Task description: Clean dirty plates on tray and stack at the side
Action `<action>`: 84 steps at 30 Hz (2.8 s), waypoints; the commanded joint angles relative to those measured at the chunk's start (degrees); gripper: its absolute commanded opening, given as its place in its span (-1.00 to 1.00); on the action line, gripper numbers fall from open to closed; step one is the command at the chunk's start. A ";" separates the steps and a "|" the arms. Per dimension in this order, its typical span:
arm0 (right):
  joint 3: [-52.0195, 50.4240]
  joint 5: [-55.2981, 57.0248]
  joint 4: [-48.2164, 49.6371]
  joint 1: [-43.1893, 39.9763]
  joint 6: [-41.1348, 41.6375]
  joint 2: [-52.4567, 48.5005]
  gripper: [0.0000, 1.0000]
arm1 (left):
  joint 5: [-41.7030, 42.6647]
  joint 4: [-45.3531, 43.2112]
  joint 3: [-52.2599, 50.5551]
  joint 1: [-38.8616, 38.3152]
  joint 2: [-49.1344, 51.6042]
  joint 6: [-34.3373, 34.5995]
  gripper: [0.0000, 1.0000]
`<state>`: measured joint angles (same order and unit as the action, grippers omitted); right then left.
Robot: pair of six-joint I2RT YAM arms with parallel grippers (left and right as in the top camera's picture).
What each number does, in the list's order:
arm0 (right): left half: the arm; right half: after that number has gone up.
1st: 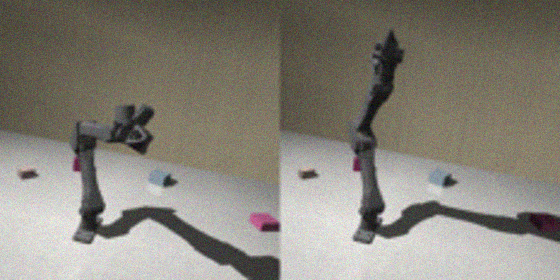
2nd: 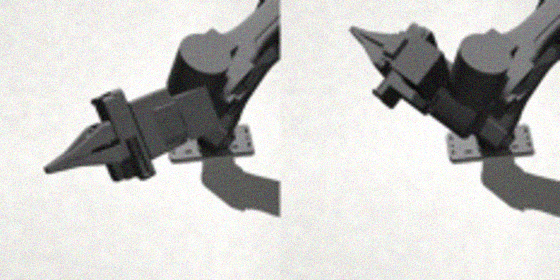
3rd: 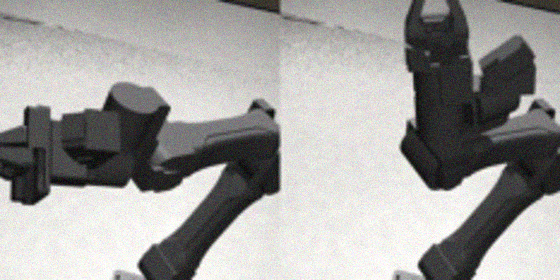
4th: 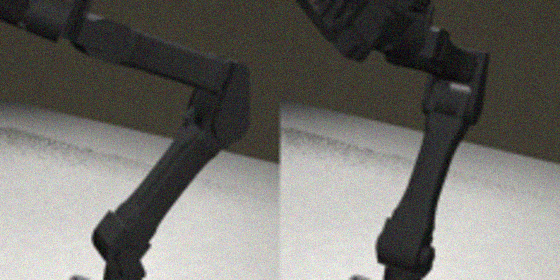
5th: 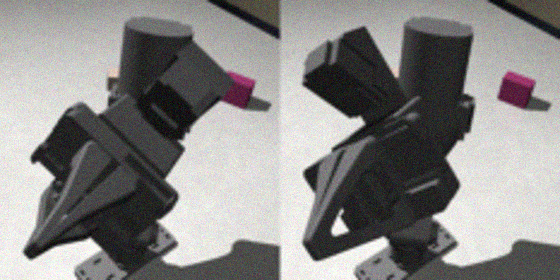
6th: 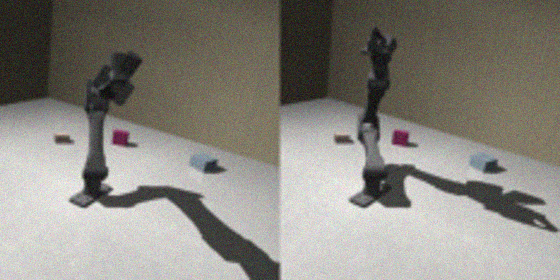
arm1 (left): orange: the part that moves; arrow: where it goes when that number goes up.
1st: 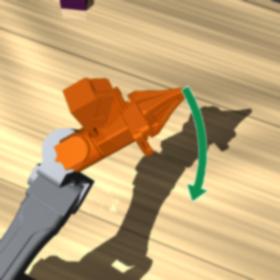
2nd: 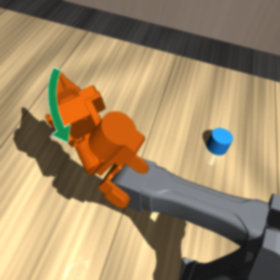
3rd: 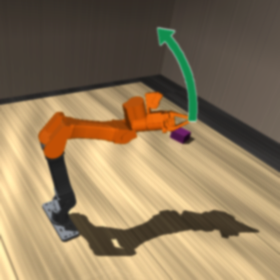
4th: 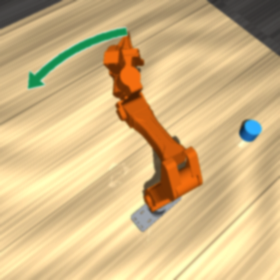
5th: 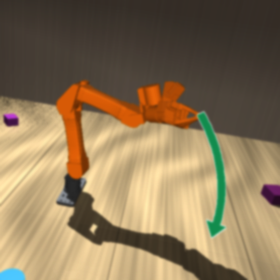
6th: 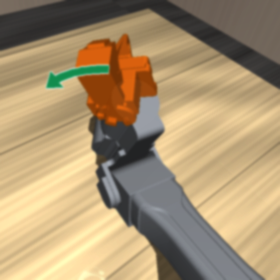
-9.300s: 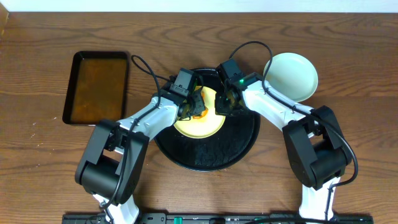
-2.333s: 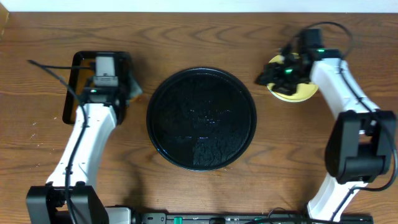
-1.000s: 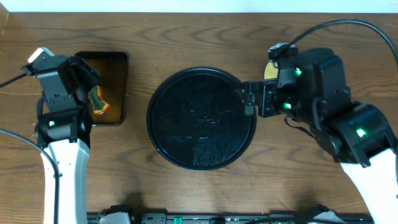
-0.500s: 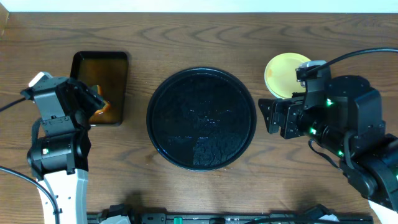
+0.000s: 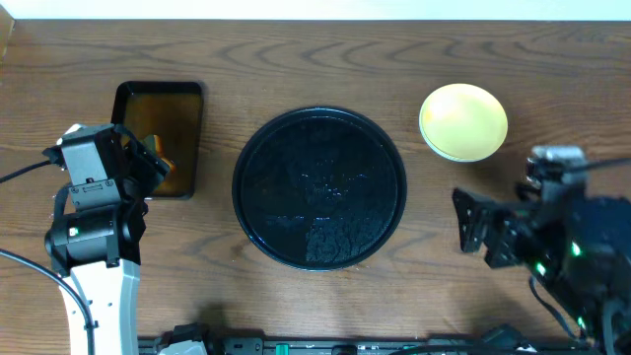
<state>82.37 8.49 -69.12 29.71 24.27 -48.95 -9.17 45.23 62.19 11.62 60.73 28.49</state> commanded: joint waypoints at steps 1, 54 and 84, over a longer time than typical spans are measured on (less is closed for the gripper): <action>-5.07 3.69 -0.33 0.37 0.57 -0.17 0.99 | -0.11 0.24 -0.09 0.22 0.24 -0.17 0.63; -65.35 -14.32 47.98 -28.04 -17.29 37.59 0.99 | -0.11 0.24 -0.09 0.22 0.26 -0.17 0.64; -82.05 -7.91 64.83 -30.45 -23.06 48.65 0.98 | -0.11 0.24 -0.09 0.22 0.26 -0.17 0.64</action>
<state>0.40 -0.45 -4.01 -0.43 3.16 -0.69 -9.17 45.28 62.17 11.62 60.77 28.47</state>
